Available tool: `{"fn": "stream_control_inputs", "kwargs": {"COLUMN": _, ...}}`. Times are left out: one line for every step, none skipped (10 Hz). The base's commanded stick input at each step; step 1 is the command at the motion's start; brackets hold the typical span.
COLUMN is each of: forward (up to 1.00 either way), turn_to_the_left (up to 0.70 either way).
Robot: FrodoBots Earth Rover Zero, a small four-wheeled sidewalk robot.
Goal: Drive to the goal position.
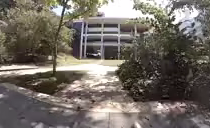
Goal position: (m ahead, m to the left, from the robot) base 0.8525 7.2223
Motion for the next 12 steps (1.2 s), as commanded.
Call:
{"fn": "stream_control_inputs", "kwargs": {"forward": 0.5, "turn_to_the_left": 0.0}}
{"fn": "stream_control_inputs", "kwargs": {"forward": 0.5, "turn_to_the_left": 0.0}}
{"fn": "stream_control_inputs", "kwargs": {"forward": 0.5, "turn_to_the_left": 0.0}}
{"fn": "stream_control_inputs", "kwargs": {"forward": 0.5, "turn_to_the_left": 0.0}}
{"fn": "stream_control_inputs", "kwargs": {"forward": 0.5, "turn_to_the_left": 0.0}}
{"fn": "stream_control_inputs", "kwargs": {"forward": 0.5, "turn_to_the_left": 0.0}}
{"fn": "stream_control_inputs", "kwargs": {"forward": 0.5, "turn_to_the_left": 0.0}}
{"fn": "stream_control_inputs", "kwargs": {"forward": 0.5, "turn_to_the_left": 0.0}}
{"fn": "stream_control_inputs", "kwargs": {"forward": 0.5, "turn_to_the_left": 0.0}}
{"fn": "stream_control_inputs", "kwargs": {"forward": 0.5, "turn_to_the_left": 0.0}}
{"fn": "stream_control_inputs", "kwargs": {"forward": 0.5, "turn_to_the_left": 0.0}}
{"fn": "stream_control_inputs", "kwargs": {"forward": 0.5, "turn_to_the_left": 0.0}}
